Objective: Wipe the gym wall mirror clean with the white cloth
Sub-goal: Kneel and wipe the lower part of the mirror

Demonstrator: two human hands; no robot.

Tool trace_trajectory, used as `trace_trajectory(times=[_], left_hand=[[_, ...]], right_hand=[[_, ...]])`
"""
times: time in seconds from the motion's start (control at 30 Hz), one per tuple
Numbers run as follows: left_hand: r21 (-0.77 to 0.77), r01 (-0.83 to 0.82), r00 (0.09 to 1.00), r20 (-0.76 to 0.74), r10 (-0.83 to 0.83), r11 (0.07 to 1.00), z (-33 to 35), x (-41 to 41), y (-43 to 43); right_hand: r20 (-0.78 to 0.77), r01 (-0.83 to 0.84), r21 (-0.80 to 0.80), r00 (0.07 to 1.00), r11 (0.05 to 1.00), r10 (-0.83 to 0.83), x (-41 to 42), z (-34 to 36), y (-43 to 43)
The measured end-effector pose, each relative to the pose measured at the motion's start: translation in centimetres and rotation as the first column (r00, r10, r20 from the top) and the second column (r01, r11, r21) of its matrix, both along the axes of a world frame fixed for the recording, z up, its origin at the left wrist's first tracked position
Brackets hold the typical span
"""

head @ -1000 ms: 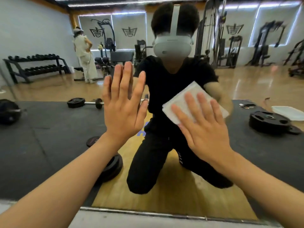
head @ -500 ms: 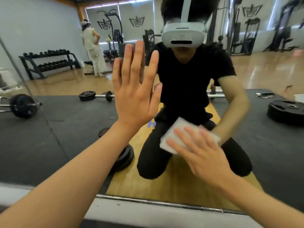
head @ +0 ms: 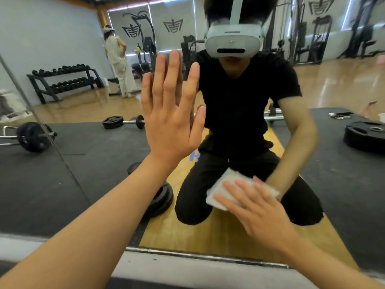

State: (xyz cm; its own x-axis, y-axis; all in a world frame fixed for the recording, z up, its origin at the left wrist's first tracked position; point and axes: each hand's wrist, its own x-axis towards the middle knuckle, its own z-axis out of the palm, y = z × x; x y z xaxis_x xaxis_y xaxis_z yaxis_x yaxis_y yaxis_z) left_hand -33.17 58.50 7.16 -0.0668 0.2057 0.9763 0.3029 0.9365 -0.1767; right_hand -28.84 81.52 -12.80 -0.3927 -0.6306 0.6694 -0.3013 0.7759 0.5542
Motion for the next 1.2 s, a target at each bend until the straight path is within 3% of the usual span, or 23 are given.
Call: trace_trajectory(times=[0.1,0.17,0.47,0.77,0.87,0.93,1.0,1.03,1.1,1.2], left_hand=[[0.002,-0.001,1.0,-0.005,0.001,1.0,0.1,0.0,0.0],[-0.002,-0.004,1.0,-0.013,0.004,1.0,0.2,0.0,0.0],[-0.002,0.103,0.993,0.056,-0.103,0.995,-0.4,0.8,-0.9],[-0.025,0.014,0.988,0.152,-0.01,1.0,-11.4,0.7,-3.2],[-0.044,-0.04,0.995,0.086,0.043,0.998,-12.0,-0.5,-3.2],[-0.055,-0.054,0.996,0.066,0.058,0.997,-12.2,-0.8,-3.3],[-0.053,-0.04,0.997,0.065,0.043,0.998,-12.4,-0.7,-3.2],[-0.057,-0.046,0.997,0.06,0.049,0.997,-12.5,-0.7,-3.2],[-0.061,-0.074,0.996,0.037,0.076,0.995,-12.5,-0.8,-3.1],[-0.043,-0.077,0.996,0.031,0.079,0.996,-12.4,-0.7,-2.9]], right_hand=[[-0.08,-0.078,-0.292,0.995,0.953,0.057,-0.9,8.2,-2.4],[-0.099,-0.063,-0.358,0.995,0.931,0.029,-1.3,10.5,-3.6],[-0.104,-0.016,-0.353,0.994,0.936,-0.022,-1.3,9.4,-3.9],[-0.133,-0.046,-0.364,0.991,0.93,-0.003,-1.4,8.8,-3.9],[-0.12,-0.013,-0.244,0.993,0.97,-0.017,-1.4,3.0,-2.7],[-0.051,0.04,0.055,0.998,0.998,-0.037,-0.4,-3.6,0.1],[0.062,0.076,0.353,0.993,0.932,-0.105,0.7,-7.4,3.4],[0.095,0.054,0.413,0.99,0.909,-0.103,0.9,-7.0,4.2],[0.077,-0.02,0.404,0.997,0.914,-0.012,0.1,-3.5,3.9],[-0.036,-0.085,0.073,0.995,0.994,0.088,-1.3,3.5,1.5]])
